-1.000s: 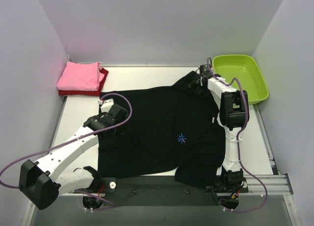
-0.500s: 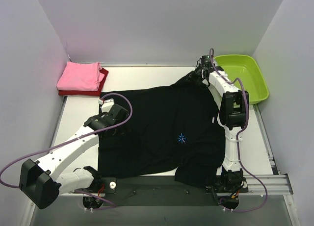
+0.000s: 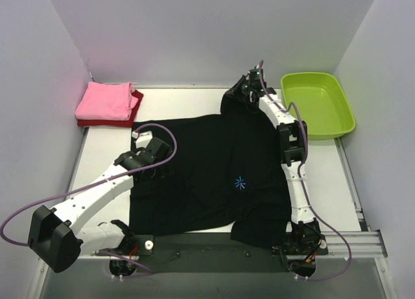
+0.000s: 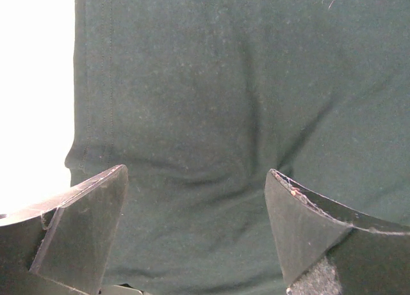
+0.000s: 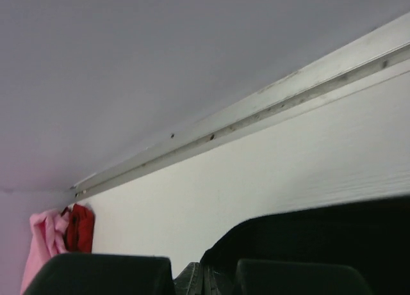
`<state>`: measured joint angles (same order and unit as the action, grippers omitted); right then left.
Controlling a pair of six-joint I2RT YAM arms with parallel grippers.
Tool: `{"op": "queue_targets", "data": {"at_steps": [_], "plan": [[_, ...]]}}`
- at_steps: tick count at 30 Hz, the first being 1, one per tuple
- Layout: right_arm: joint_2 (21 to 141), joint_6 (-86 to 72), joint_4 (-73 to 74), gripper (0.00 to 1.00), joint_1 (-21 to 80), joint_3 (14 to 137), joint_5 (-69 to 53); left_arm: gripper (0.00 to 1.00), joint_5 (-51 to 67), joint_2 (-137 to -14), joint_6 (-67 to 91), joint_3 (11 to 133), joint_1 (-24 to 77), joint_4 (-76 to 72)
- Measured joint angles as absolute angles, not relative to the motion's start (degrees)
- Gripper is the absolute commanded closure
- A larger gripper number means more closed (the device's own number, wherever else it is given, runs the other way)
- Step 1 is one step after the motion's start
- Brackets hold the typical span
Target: Fold and stack the t-shirts
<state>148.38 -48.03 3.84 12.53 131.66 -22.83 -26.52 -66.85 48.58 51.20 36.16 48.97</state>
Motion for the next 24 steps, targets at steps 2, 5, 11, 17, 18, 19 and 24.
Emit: {"op": "queue_targets", "data": {"at_steps": [2, 5, 11, 17, 18, 19, 24], "plan": [[150.80, -48.62, 0.27, 1.00, 13.80, 132.11, -25.21, 0.03, -26.55, -66.85, 48.53, 51.22, 36.16, 48.97], [153.56, -49.36, -4.08, 1.00, 15.40, 132.31, -28.64, 0.02, -26.57, -66.83, 48.31, 51.22, 36.14, 49.04], [154.17, -49.76, -10.39, 0.00, 17.37, 130.04, -32.29, 0.03, -26.57, -66.83, 48.12, 51.22, 35.83, 49.04], [143.41, -46.19, -15.64, 0.00, 16.38, 111.92, -29.69, 0.02, -26.50, -66.22, 47.83, 50.72, 35.79, 49.04], [141.05, -45.60, -15.77, 0.00, 16.03, 109.12, -29.12, 0.03, -26.50, -65.91, 47.81, 50.48, 35.79, 49.04], [138.45, -44.86, -16.29, 0.00, 15.68, 106.15, -28.53, 0.03, -26.48, -65.52, 47.79, 50.26, 35.79, 49.06], [123.83, -39.40, -12.10, 0.00, 14.41, 95.26, -24.12, 0.03, -25.32, -63.24, 47.24, 49.67, 35.77, 48.77]]}}
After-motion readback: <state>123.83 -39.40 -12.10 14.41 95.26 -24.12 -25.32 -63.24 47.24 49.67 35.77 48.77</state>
